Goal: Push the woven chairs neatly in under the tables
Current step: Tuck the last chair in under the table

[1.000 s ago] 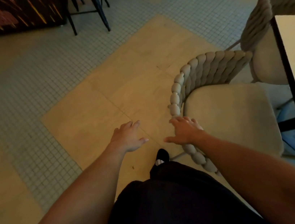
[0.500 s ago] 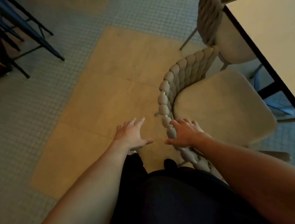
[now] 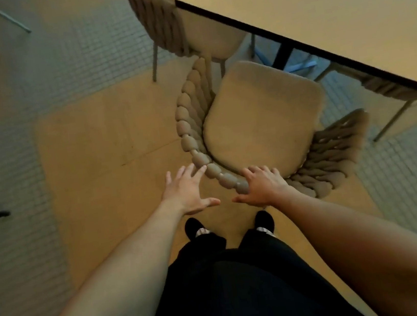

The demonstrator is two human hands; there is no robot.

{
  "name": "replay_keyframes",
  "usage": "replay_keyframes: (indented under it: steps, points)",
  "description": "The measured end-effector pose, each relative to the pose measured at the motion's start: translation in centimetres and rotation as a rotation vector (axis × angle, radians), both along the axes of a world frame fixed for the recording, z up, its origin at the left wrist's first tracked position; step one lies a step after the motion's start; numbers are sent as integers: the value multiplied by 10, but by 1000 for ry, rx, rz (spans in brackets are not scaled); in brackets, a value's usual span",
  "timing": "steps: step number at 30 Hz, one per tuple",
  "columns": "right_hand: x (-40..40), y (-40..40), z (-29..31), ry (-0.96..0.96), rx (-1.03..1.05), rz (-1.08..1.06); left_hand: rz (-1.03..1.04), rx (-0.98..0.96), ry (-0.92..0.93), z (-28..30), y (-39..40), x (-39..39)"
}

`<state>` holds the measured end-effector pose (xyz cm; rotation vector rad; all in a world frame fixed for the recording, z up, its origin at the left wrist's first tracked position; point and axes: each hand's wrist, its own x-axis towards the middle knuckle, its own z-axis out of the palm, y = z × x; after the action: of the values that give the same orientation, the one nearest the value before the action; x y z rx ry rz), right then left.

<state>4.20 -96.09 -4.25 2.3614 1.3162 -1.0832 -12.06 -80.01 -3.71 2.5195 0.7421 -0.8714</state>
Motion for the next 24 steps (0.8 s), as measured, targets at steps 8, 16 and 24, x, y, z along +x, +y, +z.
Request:
replay_keyframes:
  steps: [8, 16, 24]
  points:
    - [-14, -34, -15, 0, -19, -285, -256, 17, -23, -19, 0, 37]
    - [-26, -51, -41, -26, -32, -395, -376, 80, 2, -52, -9, 53]
    - [-15, -46, -59, -35, -9, -412, -311, 104, 18, -61, -31, 74]
